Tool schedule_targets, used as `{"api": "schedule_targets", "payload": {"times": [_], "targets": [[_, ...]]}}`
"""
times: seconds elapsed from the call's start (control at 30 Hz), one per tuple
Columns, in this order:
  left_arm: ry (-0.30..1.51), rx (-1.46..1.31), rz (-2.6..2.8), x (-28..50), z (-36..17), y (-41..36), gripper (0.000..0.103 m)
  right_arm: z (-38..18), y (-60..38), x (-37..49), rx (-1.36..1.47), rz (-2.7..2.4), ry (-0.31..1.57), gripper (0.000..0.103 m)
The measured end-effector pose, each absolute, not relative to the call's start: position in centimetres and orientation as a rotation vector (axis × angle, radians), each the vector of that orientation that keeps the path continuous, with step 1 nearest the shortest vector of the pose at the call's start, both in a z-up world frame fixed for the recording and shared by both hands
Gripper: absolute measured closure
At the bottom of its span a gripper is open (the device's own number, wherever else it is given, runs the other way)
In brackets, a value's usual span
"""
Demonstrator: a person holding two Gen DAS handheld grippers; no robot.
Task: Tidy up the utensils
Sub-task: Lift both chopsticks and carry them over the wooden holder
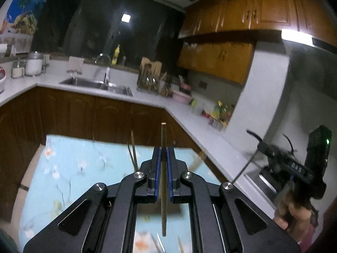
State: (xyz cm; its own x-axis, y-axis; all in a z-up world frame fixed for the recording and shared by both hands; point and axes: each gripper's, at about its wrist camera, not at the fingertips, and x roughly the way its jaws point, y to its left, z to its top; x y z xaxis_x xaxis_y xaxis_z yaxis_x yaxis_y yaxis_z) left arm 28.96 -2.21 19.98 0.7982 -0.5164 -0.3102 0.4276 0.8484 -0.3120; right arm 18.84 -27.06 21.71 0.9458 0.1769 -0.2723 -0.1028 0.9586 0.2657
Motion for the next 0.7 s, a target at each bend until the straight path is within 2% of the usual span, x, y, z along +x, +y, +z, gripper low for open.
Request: {"api": "schedule_targets", "payload": {"times": [0.13,0.3,0.5,0.7], "targets": [[0.328,-0.258,-0.455,32.2,21.8,-2.5,0.099,22.8,-27.0,21.8,0.253,0.132,0.261,0.099],[0.284,-0.288,-0.379,35.6,20.9,-2.9,0.098,22.1,-27.0,24.6,0.246,0.102,0.243,0.099],[0.286,-0.36,-0.324,38.3,16.2,-2.9,0.099,18.5,-27.3,26.8,0.27,0.06,0.26,0.099],[0.377,-0.356,-0.333,39.4,10.7,-3.4,0.098,14.6,-26.9,27.8,0.271,0.045,0.294,0.099]]}}
